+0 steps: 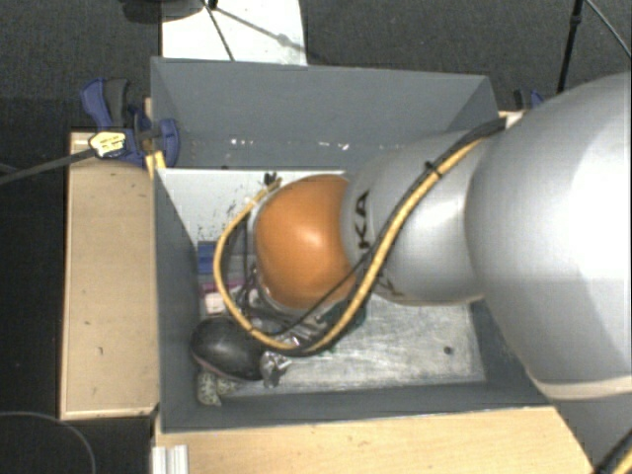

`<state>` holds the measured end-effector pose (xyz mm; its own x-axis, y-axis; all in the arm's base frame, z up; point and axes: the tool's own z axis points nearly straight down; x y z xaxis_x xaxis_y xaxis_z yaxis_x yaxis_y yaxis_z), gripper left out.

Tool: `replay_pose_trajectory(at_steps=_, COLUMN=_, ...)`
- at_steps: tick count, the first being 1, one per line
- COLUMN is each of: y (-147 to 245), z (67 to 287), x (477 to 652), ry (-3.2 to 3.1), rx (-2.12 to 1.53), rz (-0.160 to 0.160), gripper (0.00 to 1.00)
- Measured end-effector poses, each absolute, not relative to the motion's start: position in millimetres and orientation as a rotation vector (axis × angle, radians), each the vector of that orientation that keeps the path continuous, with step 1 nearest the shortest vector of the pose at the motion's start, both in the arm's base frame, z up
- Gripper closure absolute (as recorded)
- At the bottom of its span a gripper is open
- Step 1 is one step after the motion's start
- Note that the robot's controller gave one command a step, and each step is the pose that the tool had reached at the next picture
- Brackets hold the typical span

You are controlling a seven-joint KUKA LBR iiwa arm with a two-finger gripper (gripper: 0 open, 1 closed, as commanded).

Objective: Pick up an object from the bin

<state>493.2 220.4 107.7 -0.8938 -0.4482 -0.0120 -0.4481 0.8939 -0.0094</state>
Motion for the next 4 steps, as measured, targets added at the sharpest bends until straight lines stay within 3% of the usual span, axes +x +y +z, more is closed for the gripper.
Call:
replay_pose_trajectory(at_steps=1, y=218.9, z=106.5, x=492.9, ry=3.049, rx=-0.705, rz=-0.009, gripper=1.00)
replay_pose_trajectory(at_steps=2, y=205.4, z=228.6, x=488.9, ry=3.042, rx=-0.740, rz=0.002, gripper=1.00)
replay_pose_trajectory(at_steps=3, y=153.5, z=162.5, x=485.5, ry=3.120, rx=-0.385, rz=-0.002, gripper=1.00)
replay_pose_trajectory(at_steps=4, y=155.0, z=163.9, x=486.1, ry=3.117, rx=-0.384, rz=0.001, gripper=0.00)
